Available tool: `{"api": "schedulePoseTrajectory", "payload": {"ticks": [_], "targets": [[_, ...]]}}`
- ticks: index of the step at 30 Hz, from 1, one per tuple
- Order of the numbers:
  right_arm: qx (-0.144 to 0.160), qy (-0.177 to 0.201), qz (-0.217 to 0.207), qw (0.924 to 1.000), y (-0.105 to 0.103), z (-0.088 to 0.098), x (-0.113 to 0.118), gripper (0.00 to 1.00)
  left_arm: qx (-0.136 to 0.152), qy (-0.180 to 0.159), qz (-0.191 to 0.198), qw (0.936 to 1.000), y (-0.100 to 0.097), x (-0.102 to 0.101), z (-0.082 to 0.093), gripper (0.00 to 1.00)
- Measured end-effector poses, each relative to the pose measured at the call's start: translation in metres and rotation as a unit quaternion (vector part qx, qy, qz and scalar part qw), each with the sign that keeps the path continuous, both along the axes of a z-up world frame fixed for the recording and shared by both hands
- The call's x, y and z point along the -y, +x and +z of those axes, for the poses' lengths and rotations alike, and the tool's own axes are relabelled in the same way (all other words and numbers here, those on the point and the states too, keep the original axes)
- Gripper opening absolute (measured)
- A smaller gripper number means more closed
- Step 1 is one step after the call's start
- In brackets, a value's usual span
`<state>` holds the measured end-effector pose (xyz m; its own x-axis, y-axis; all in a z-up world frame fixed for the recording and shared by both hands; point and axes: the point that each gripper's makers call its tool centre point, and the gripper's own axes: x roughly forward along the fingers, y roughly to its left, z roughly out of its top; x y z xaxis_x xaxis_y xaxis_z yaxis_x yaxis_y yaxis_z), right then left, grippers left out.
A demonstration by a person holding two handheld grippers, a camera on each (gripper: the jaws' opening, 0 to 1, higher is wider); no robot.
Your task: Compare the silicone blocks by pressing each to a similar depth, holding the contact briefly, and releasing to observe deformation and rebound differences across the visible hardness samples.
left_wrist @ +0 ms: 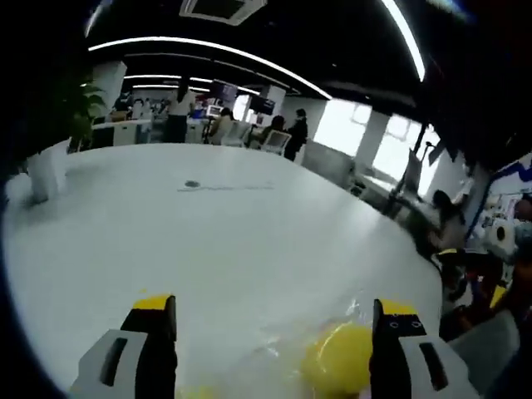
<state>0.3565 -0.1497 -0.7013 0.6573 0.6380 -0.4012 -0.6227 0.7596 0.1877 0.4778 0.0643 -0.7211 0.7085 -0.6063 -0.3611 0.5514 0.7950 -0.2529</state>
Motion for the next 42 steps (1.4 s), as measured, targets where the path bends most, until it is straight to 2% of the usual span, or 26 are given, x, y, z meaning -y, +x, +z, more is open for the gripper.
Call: {"api": "schedulePoseTrajectory", "payload": {"ticks": [2,6,8,11,16,19,21,23,26,27,32,35,38,42], "targets": [[0.001,-0.001,0.002,1.0,0.004,0.003,-0.002,0.96,0.003,-0.006,-0.009,0.9999,-0.005,-0.006,0.012,1.0],[0.008,-0.003,0.006,0.9999,0.011,0.012,-0.008,0.97,0.035,0.005,-0.024,0.9991,-0.016,-0.033,0.042,1.0],[0.013,-0.005,0.009,0.9999,0.013,0.014,-0.012,0.97,0.033,0.01,-0.025,0.9991,-0.026,-0.053,0.052,1.0],[0.019,-0.018,0.007,0.9996,0.016,0.013,-0.014,0.97,0.05,0.039,-0.028,0.9976,-0.04,-0.082,0.056,1.0],[0.013,-0.015,0.015,0.9997,0.014,0.008,-0.022,0.97,0.036,0.034,-0.003,0.9988,-0.071,-0.127,0.054,1.0],[0.01,-0.03,0.013,0.9994,0.012,0.003,-0.024,0.97,0.026,0.041,0.018,0.9987,-0.086,-0.147,0.047,1.0],[0.013,-0.045,0.009,0.9989,0.011,0.002,-0.023,0.97,0.021,0.043,0.021,0.9986,-0.097,-0.154,0.042,1.0],[0.015,-0.041,0.008,0.999,0.009,0.004,-0.022,0.97,0.024,0.045,0.025,0.9984,-0.108,-0.158,0.043,1.0],[0.016,-0.035,0.003,0.9992,0.008,0.002,-0.019,0.97,0.025,0.025,0.023,0.9991,-0.12,-0.158,0.043,1.0],[0.014,-0.023,0.004,0.9996,0.005,0.002,-0.02,0.97,0.026,0.023,0.023,0.9991,-0.124,-0.159,0.041,1.0],[0.02,-0.012,0.002,0.9997,0.0,0.003,-0.022,0.97,0.02,0.02,0.021,0.9994,-0.132,-0.16,0.041,1.0],[0.018,-0.013,0.004,0.9998,-0.002,0.002,-0.025,0.97,0.05,0.028,0.02,0.9982,-0.131,-0.16,0.05,1.0],[0.021,-0.018,0.007,0.9996,-0.004,0.002,-0.025,0.97,0.038,0.018,0.024,0.9988,-0.131,-0.16,0.049,1.0],[0.017,-0.016,0.006,0.9997,-0.006,-0.001,-0.023,0.97,0.035,0.033,0.018,0.9987,-0.134,-0.156,0.044,1.0]]}}
